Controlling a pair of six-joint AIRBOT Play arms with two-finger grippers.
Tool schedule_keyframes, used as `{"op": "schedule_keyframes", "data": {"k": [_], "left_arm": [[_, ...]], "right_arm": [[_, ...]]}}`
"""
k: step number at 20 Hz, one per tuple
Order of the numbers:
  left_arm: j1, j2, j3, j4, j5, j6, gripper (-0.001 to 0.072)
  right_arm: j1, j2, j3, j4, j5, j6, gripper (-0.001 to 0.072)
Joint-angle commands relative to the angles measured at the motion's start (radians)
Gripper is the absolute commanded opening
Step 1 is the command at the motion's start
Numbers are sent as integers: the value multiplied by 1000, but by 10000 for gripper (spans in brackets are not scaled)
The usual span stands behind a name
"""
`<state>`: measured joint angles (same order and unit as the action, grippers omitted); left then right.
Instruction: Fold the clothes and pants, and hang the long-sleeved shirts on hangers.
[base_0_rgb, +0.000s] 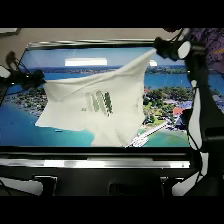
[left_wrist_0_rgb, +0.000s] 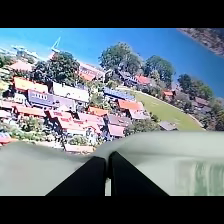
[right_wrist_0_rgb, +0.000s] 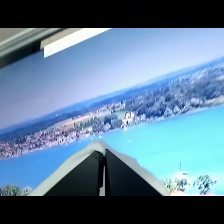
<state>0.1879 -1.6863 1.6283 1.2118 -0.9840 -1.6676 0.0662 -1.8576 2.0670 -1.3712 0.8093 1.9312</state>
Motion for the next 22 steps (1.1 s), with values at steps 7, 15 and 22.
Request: {"op": "schedule_keyframes", "data": {"k": [7,15,22], "left_arm": [[37,-163,45,-72,-27,-35,584],[311,-6,142,-69,-485,122,601],[468,204,-195,-169,-473,120,601]], "right_arm": [[6,-156,-37,175,286,-5,173],[-184,76,-90,374,780,-479,418],[-257,515,-1041,633,514,-598,423]]}}
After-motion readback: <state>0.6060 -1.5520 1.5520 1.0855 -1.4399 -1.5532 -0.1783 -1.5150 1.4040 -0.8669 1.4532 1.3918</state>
